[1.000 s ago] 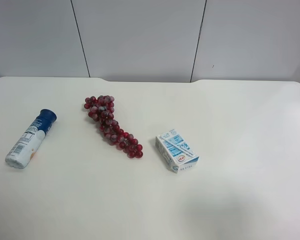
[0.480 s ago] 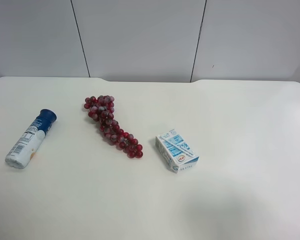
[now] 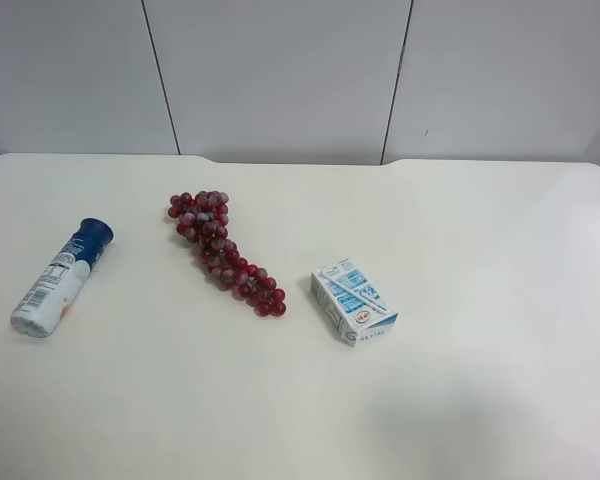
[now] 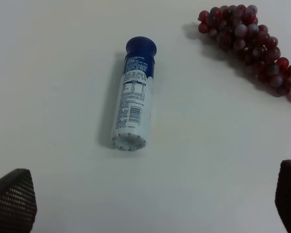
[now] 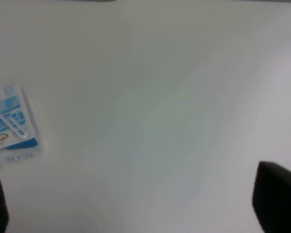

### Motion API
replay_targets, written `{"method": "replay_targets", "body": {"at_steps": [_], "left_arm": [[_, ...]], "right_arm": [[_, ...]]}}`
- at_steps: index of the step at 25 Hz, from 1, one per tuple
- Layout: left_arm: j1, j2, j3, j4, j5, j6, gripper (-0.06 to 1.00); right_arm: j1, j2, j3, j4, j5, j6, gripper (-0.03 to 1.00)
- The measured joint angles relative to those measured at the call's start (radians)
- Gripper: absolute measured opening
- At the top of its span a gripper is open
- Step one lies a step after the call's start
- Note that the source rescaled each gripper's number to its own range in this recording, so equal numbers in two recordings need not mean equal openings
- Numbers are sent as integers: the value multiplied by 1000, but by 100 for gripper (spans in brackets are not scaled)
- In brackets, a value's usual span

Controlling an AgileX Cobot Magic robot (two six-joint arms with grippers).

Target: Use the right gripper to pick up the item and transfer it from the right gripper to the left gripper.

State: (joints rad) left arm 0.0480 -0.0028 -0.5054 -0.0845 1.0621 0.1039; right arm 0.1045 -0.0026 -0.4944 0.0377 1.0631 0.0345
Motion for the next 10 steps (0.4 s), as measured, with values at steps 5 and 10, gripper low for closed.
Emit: {"method": "replay_targets", "body": {"at_steps": [5, 10], "left_arm": [[0, 0, 0, 0, 0, -1, 100], [0, 0, 0, 0, 0, -1, 100]], "right_arm": [[0, 0, 0, 0, 0, 0, 100], [0, 0, 0, 0, 0, 0, 100]]}}
